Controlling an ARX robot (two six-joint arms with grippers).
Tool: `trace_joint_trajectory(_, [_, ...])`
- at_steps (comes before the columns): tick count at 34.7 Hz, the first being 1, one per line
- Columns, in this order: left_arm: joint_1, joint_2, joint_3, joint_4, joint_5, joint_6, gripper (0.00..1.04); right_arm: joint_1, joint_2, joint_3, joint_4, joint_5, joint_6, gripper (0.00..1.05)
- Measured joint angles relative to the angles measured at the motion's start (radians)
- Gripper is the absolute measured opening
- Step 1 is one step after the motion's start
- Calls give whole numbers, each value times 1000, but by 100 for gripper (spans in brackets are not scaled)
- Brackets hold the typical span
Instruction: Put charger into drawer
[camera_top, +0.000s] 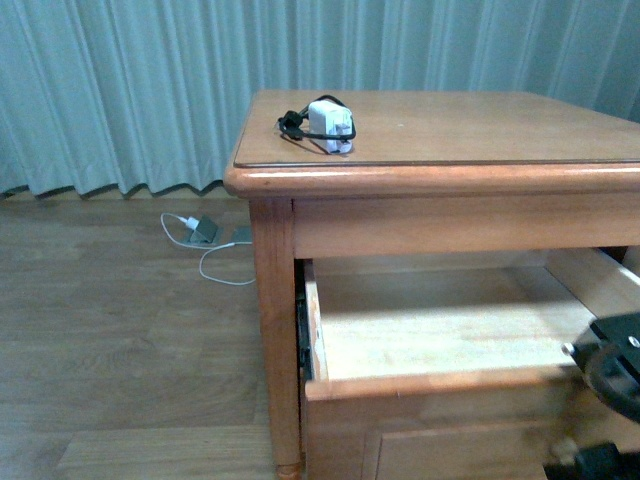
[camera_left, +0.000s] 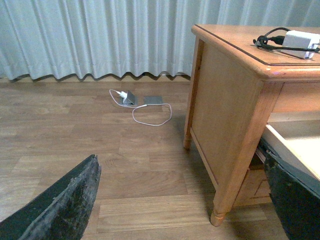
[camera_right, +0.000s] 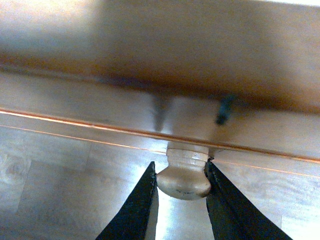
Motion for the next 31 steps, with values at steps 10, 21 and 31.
trace_joint_trajectory(10, [0, 0, 0, 0, 0, 0, 98, 20, -388, -106, -255, -83, 35, 57])
trace_joint_trajectory(21, [0, 0, 0, 0, 0, 0, 98, -143, -922, -93, -687, -249, 69, 95])
trace_joint_trajectory(31, [0, 0, 0, 0, 0, 0, 98, -320, -1157, -80, -718, -346, 73, 96])
